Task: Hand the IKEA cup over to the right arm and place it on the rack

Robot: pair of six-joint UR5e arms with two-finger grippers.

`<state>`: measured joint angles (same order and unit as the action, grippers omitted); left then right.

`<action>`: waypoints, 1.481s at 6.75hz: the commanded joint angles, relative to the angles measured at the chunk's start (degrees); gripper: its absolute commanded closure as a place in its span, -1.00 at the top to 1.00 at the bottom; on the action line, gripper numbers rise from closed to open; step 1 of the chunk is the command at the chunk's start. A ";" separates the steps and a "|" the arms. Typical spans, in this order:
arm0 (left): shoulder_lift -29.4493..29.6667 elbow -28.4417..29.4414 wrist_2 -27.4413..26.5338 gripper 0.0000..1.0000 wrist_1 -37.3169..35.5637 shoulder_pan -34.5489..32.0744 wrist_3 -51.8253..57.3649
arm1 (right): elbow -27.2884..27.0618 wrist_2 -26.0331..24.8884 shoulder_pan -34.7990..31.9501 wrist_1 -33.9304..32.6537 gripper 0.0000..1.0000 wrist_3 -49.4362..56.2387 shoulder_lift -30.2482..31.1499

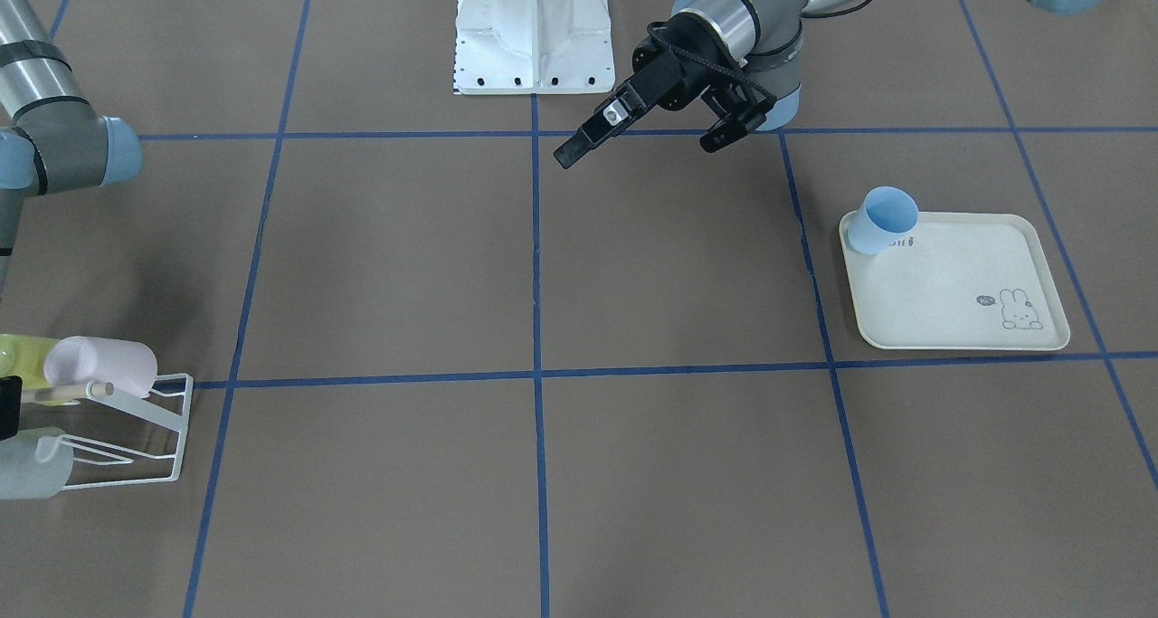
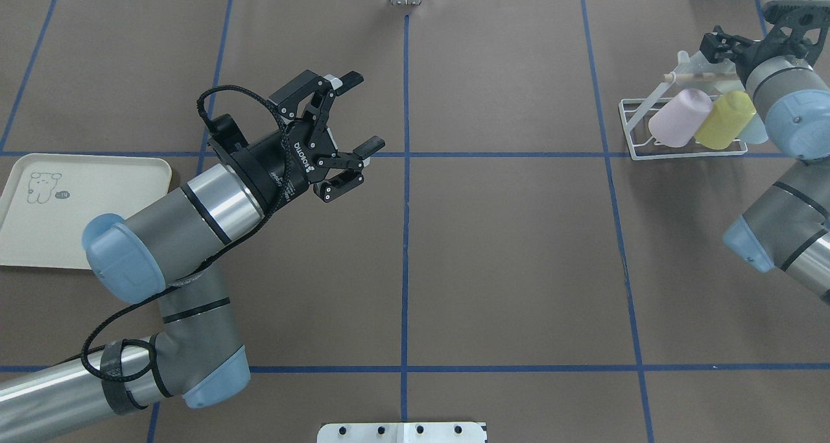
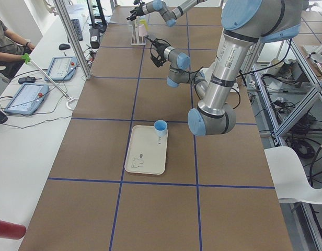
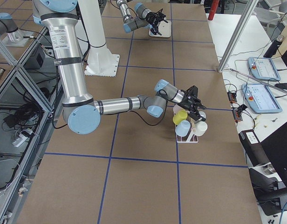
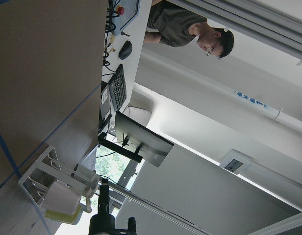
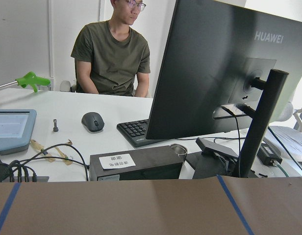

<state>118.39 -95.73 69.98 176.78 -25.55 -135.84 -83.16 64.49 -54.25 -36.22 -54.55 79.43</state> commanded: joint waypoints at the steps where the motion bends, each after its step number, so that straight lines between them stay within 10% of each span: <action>1: -0.09 -0.60 1.12 1.00 -0.20 -0.37 2.23 | -3.65 4.46 -2.50 -0.51 1.00 0.40 -0.15; 5: -11.40 -6.47 14.89 1.00 -2.65 -8.88 9.83 | -21.48 16.87 -7.09 -18.14 1.00 0.94 0.02; 10: -21.33 -21.93 25.62 1.00 -30.75 -13.11 38.65 | -26.26 43.04 -6.92 -18.19 1.00 -16.06 -3.21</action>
<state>99.69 -114.98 93.15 151.04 -38.14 -104.67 -108.56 101.41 -61.21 -54.58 -64.77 77.89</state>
